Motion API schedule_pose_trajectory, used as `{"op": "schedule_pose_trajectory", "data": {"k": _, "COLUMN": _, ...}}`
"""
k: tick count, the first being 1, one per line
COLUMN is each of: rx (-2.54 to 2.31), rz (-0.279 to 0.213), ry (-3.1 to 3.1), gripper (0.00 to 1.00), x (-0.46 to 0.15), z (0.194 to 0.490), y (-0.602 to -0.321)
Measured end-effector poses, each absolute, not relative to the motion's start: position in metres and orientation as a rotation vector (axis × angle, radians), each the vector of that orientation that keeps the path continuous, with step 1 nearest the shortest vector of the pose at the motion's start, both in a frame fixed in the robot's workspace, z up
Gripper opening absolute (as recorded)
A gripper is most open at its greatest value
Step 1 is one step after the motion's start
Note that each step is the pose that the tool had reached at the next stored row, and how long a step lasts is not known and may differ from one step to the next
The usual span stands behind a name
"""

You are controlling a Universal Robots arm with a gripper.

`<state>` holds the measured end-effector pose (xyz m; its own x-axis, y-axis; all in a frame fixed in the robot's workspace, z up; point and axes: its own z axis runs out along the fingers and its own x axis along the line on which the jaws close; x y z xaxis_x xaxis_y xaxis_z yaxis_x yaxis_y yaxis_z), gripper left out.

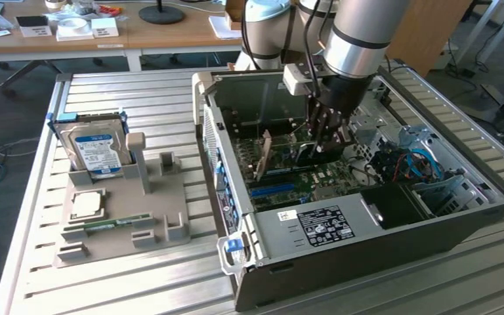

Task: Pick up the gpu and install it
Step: 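Insert the gpu into the slot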

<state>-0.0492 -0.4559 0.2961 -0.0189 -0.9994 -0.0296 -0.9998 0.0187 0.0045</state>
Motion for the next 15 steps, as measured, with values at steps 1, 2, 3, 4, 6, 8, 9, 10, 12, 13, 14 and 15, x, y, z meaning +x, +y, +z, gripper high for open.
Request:
{"op": "schedule_pose_trajectory", "data": {"k": 1, "rx": -2.187, "rz": 0.037, "ry": 2.229, "gripper": 0.27, "x": -0.05, "z": 0.296, "y": -0.456}}
{"op": "schedule_pose_trajectory", "data": {"k": 2, "rx": -2.187, "rz": 0.038, "ry": 2.229, "gripper": 0.27, "x": -0.05, "z": 0.295, "y": -0.456}}
{"op": "schedule_pose_trajectory", "data": {"k": 3, "rx": -2.187, "rz": 0.038, "ry": 2.229, "gripper": 0.27, "x": -0.051, "z": 0.294, "y": -0.456}}
{"op": "schedule_pose_trajectory", "data": {"k": 4, "rx": -2.187, "rz": 0.038, "ry": 2.229, "gripper": 0.27, "x": -0.052, "z": 0.294, "y": -0.456}}
{"op": "schedule_pose_trajectory", "data": {"k": 6, "rx": -2.187, "rz": 0.038, "ry": 2.229, "gripper": 0.27, "x": -0.054, "z": 0.293, "y": -0.456}}
{"op": "schedule_pose_trajectory", "data": {"k": 8, "rx": -2.187, "rz": 0.037, "ry": 2.229, "gripper": 0.27, "x": -0.057, "z": 0.292, "y": -0.456}}
{"op": "schedule_pose_trajectory", "data": {"k": 9, "rx": -2.187, "rz": 0.038, "ry": 2.229, "gripper": 0.27, "x": -0.058, "z": 0.291, "y": -0.456}}
{"op": "schedule_pose_trajectory", "data": {"k": 10, "rx": -2.187, "rz": 0.038, "ry": 2.229, "gripper": 0.27, "x": -0.059, "z": 0.29, "y": -0.456}}
{"op": "schedule_pose_trajectory", "data": {"k": 12, "rx": -2.187, "rz": 0.038, "ry": 2.229, "gripper": 0.27, "x": -0.06, "z": 0.288, "y": -0.456}}
{"op": "schedule_pose_trajectory", "data": {"k": 13, "rx": -2.187, "rz": 0.038, "ry": 2.229, "gripper": 0.27, "x": -0.061, "z": 0.286, "y": -0.456}}
{"op": "schedule_pose_trajectory", "data": {"k": 14, "rx": -2.187, "rz": 0.038, "ry": 2.229, "gripper": 0.27, "x": -0.062, "z": 0.285, "y": -0.456}}
{"op": "schedule_pose_trajectory", "data": {"k": 15, "rx": -2.187, "rz": 0.037, "ry": 2.229, "gripper": 0.27, "x": -0.062, "z": 0.284, "y": -0.456}}
